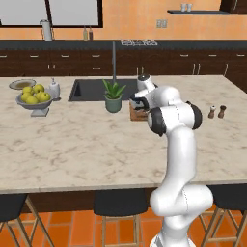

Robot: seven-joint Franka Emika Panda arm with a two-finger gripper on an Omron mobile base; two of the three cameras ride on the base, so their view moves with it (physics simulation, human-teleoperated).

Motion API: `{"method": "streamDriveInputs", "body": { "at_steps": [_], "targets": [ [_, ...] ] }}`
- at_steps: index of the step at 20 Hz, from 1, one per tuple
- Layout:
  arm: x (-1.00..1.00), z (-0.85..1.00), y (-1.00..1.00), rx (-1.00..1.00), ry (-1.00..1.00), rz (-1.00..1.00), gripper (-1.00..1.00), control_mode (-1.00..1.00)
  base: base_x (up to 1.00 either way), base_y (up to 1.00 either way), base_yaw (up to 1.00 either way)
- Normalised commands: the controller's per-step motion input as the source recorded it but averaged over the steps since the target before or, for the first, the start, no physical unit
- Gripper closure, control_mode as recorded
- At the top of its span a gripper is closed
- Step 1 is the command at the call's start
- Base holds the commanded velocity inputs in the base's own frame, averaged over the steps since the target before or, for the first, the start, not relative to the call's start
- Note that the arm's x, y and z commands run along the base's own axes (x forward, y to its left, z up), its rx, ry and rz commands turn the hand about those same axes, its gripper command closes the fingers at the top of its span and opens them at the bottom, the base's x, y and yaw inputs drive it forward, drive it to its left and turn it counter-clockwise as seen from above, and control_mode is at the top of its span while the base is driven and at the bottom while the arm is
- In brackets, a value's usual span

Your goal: Pick up the knife from the drawer and place it on the cutting board. Then place the meat from the plate to the cutting board.

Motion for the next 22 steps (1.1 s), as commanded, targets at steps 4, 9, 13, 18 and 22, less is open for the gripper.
{"method": "streamDriveInputs", "body": {
  "at_steps": [4, 9, 13, 18, 22],
  "targets": [
    [0.59, -0.37, 0.00, 0.00, 0.08, 0.06, 1.00, -1.00, 0.00, 0.00, 0.00],
    [0.54, -0.25, 0.00, 0.00, 0.10, 0.05, 1.00, -1.00, 0.00, 0.00, 0.00],
    [0.59, -0.26, 0.00, 0.00, 0.10, 0.06, 1.00, -1.00, 0.00, 0.00, 0.00],
    [0.08, -0.24, 0.00, 0.00, 0.01, 0.06, 1.00, -1.00, 0.00, 0.00, 0.00],
    [-0.07, -0.24, 0.00, 0.00, 0.00, 0.04, -1.00, -1.00, 0.00, 0.00, 0.00]
  ]
}}
